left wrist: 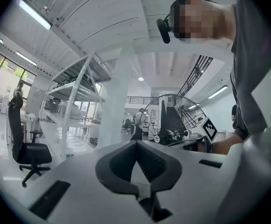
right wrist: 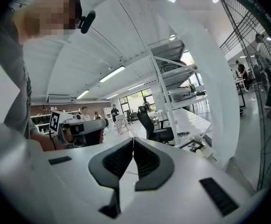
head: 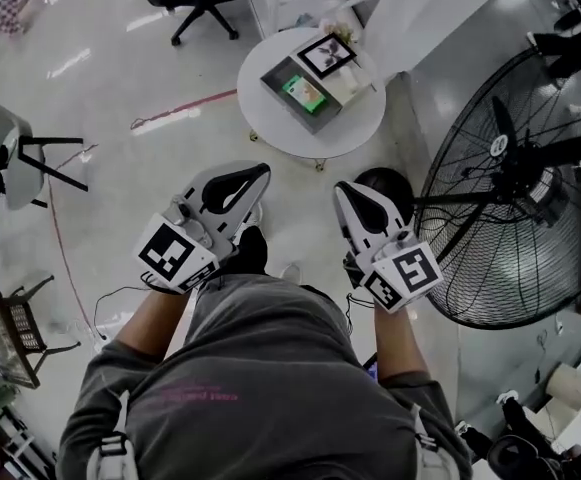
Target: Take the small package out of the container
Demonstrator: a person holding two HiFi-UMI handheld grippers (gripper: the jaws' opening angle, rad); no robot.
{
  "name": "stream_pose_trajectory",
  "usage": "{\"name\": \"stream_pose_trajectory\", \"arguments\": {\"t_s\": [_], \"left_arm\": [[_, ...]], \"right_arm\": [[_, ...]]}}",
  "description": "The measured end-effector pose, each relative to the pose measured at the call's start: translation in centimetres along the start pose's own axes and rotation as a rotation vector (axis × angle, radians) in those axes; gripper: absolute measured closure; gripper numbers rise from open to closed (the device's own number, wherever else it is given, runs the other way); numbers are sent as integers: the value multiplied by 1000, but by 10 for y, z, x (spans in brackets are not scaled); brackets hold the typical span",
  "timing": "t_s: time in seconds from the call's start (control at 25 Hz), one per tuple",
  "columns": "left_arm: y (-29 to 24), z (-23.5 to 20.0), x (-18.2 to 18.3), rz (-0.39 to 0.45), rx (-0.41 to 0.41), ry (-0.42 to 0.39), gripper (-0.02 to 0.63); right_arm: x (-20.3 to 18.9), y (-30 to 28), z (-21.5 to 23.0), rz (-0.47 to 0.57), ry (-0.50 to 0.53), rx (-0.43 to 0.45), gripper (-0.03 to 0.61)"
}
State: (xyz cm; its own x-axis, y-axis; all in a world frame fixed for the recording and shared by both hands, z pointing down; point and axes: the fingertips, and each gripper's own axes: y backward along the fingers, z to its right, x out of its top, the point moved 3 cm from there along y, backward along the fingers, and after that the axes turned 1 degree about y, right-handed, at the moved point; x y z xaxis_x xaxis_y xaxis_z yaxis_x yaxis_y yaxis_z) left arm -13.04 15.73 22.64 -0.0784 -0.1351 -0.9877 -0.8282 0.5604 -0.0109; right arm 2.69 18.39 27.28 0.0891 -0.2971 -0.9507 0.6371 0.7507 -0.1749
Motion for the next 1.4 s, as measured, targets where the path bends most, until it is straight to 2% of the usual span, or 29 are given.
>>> {"name": "stream_pose_trajectory", "arguments": {"t_s": [0.44,0.64,0.8,1.04,1.2,1.4], "left_arm": [[-34,-107,3,-30,-66,27,600],[-47,-142,-5,-126,-113,57,600],[-62,-161,-12,-168,-138,56,600],[-91,-179,-20,-137,-156,23,600],[-110,-186,-39,-239,-163,40,600],[-148,-194,-60,-300,-176,20,600]], "right_arm": [[16,-95,36,-26,-22,-70,557],[24,-125,50,-31,-33,-115,557],[24,-139,63,-34,-47,-139,557],[22,-149,87,-40,-62,-153,557],[19,-155,108,-39,-87,-157,557],[10,-162,142,-59,-115,-152,557]]}}
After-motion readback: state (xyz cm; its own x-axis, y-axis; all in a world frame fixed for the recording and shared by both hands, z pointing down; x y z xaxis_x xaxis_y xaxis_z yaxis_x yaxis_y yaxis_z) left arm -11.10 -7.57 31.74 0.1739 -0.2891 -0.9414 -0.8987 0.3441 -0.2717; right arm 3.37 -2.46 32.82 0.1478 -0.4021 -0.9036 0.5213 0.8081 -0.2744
